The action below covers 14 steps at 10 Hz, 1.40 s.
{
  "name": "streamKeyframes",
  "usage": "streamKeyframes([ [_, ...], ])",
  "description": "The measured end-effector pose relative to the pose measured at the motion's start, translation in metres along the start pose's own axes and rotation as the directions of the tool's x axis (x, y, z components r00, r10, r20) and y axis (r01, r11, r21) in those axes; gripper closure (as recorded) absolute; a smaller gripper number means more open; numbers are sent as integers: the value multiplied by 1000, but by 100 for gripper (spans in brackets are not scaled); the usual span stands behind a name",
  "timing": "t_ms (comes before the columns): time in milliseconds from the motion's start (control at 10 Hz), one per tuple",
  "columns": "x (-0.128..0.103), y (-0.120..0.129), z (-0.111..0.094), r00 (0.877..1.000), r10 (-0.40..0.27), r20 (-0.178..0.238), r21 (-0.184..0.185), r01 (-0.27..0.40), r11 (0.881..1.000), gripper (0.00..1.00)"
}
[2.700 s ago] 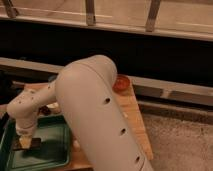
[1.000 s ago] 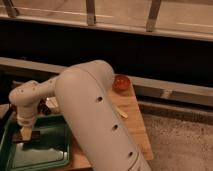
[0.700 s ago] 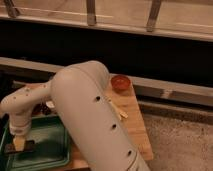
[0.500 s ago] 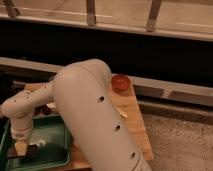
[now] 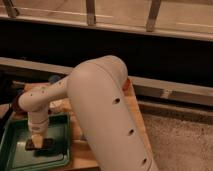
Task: Wipe tray with eraser
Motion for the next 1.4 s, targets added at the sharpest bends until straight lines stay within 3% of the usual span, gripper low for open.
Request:
streamKeyframes([
  [200, -10, -33, -7, 1000, -25, 9, 25, 25, 999, 100],
  [400, -39, -46, -8, 996, -86, 19, 31, 86, 996, 100],
  [600, -62, -35, -3, 989, -149, 8, 16, 148, 989, 100],
  [800, -74, -1, 6, 983, -182, -4, -24, 181, 983, 100],
  [1000, -68, 32, 13, 989, -147, -13, -49, 147, 988, 100],
  [1100, -53, 50, 14, 995, -102, -18, -51, 101, 994, 100],
  [1400, -15, 64, 6, 1000, -13, -2, -17, 13, 1000, 100],
])
